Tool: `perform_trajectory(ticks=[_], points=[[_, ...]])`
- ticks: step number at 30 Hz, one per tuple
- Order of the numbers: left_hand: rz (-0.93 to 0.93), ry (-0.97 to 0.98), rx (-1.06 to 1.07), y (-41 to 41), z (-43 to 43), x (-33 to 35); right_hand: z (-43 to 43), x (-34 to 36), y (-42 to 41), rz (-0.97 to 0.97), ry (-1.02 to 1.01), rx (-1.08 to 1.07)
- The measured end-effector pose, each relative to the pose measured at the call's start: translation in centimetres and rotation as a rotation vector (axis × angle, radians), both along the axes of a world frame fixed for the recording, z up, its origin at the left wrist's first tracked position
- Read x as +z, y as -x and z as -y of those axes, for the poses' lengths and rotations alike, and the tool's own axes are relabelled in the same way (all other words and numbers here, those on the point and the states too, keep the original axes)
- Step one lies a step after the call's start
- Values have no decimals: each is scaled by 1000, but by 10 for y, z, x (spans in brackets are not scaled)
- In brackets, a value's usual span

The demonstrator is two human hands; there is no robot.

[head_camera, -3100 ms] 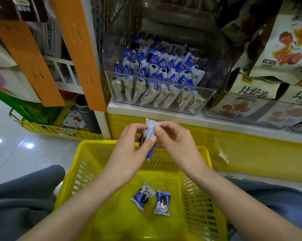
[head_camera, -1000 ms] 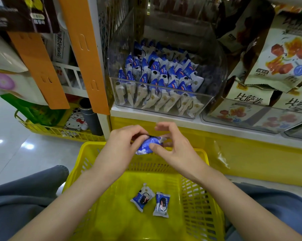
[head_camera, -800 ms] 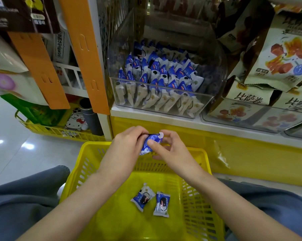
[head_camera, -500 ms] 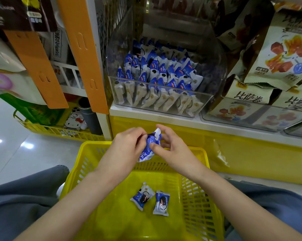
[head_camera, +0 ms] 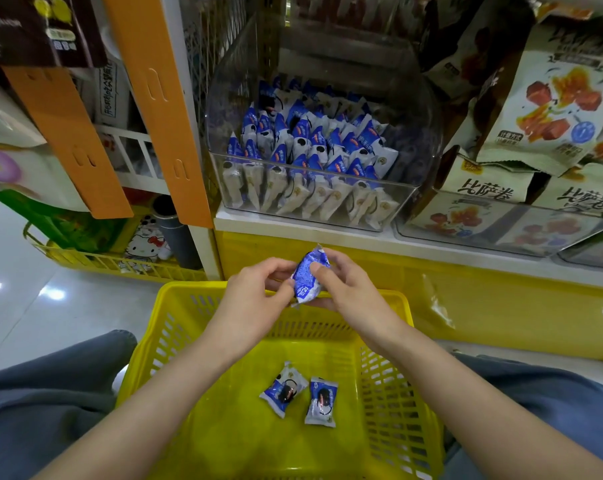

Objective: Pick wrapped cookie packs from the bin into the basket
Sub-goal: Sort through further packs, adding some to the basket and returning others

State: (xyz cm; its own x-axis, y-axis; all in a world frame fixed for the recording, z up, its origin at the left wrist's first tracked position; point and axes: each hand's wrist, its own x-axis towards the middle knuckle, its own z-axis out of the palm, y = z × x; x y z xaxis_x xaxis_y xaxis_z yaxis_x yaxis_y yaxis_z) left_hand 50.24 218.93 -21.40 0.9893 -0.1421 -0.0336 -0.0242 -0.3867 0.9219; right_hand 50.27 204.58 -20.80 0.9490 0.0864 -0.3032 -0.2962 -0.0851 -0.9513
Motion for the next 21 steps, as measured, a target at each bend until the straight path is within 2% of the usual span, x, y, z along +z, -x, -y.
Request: perform_trajectory(ticks=[4,8,11,13,16,21], points=[[16,3,-12,0,-1,1,0,-3,3,9,-9,-5],[-273,407,-40,4,5,5,4,-4,3,115,192,-47],[-302,409,-102,10,10,2,2,-5,10,246,365,-19],[-262,389,-15,9,13,2,0,-7,13,295,418,41],[-277,455,128,6,13,0,-2,-2,13,275,374,82],[-273,605,169,3,8,5,1,8,11,241,280,43]])
